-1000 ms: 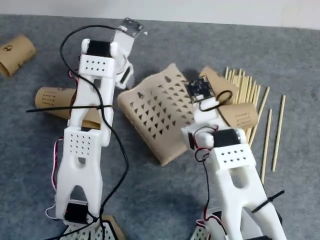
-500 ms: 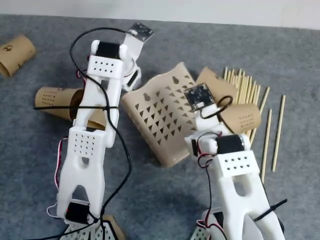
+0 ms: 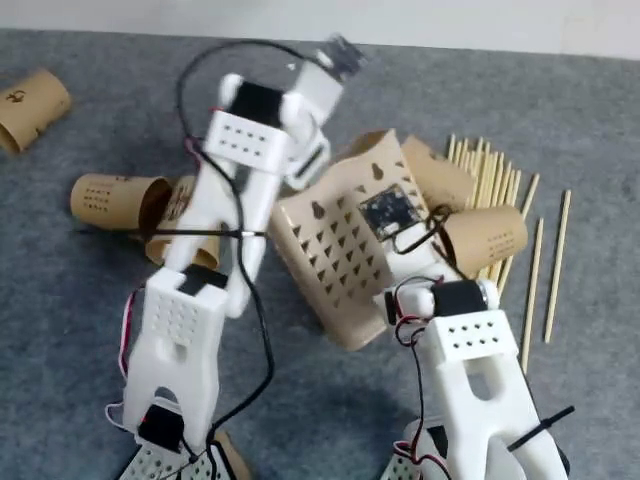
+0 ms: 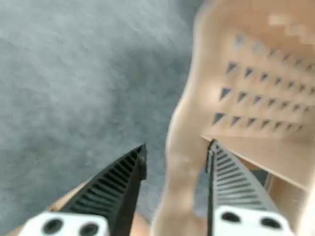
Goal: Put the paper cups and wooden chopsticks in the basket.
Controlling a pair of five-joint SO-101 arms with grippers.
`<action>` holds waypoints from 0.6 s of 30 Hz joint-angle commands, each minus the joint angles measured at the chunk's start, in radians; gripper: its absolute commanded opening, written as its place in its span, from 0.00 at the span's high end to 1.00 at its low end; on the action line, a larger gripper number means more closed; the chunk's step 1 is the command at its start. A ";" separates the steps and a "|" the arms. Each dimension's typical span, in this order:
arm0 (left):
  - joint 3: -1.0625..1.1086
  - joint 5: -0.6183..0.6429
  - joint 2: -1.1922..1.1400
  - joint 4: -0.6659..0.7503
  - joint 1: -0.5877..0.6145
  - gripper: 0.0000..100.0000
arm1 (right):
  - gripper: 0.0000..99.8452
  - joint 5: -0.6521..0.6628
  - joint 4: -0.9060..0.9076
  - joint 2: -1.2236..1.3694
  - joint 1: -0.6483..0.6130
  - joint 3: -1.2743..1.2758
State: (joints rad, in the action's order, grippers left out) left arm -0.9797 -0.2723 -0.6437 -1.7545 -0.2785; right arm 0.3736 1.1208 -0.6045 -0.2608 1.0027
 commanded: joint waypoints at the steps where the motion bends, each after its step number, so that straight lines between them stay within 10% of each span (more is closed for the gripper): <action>1: 0.039 -0.009 0.101 -0.011 -0.050 0.77 | 0.78 0.020 0.019 0.038 0.002 0.113; 12: 0.182 -0.011 0.367 -0.012 -0.079 0.77 | 0.78 0.008 -0.199 0.039 -0.005 0.188; 18: 0.321 -0.031 0.479 -0.011 -0.150 0.77 | 0.78 -0.226 -0.395 0.030 0.001 0.188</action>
State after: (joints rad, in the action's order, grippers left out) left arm -0.6943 -0.2923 -0.2524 -1.7530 -0.3767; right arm 0.2463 0.8109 -0.5969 -0.2593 1.1853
